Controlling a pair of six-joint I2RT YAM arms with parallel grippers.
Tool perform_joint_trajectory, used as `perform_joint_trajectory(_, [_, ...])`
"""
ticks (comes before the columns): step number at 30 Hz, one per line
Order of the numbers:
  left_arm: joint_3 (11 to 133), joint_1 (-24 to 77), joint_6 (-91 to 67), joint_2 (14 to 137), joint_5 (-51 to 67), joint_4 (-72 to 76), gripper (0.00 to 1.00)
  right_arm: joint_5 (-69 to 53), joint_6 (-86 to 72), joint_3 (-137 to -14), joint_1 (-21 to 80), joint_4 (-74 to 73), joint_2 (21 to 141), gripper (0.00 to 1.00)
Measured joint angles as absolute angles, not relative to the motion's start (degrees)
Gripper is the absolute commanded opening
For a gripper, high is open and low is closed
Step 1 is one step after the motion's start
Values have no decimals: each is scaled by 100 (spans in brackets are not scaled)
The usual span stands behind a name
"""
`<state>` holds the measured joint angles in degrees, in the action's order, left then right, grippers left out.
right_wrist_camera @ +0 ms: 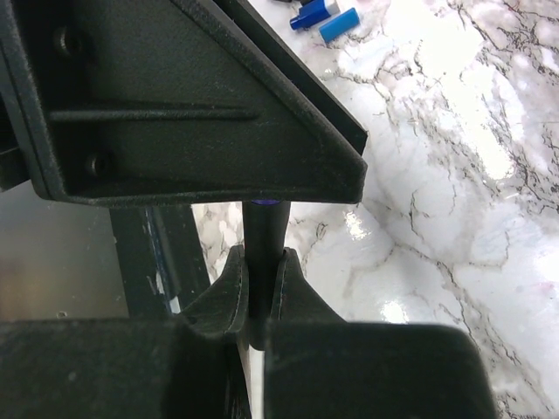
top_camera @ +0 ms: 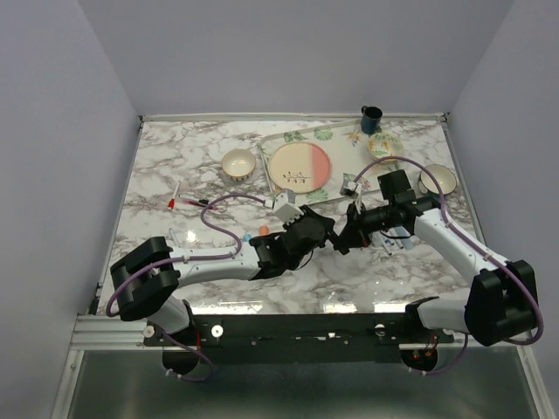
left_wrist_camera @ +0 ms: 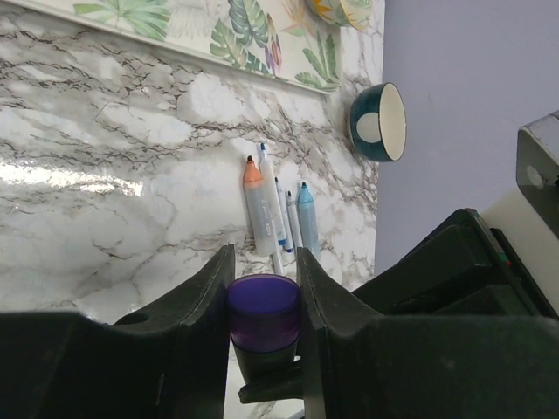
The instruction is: Open the pen caps
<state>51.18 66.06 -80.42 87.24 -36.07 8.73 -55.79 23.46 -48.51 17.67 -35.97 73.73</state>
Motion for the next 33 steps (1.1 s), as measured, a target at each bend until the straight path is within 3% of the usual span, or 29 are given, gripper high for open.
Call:
perform_joint_trajectory(3, [5078, 6606, -8038, 8702, -3594, 939, 0, -5575, 2370, -4851, 1785, -3599, 7378, 1])
perform_joint_trajectory(12, [4525, 6469, -8062, 8241, -3284, 1214, 0, -5170, 2895, -4950, 2196, -3575, 7360, 1])
perform_joint_trajectory(21, [3022, 4840, -8005, 5894, -3647, 829, 0, -4880, 3614, -5096, 2397, -4261, 7352, 1])
perform_joint_trajectory(33, [1719, 4261, -7813, 4066, -3533, -530, 0, -3677, 3343, -5094, 2388, -4123, 7491, 1])
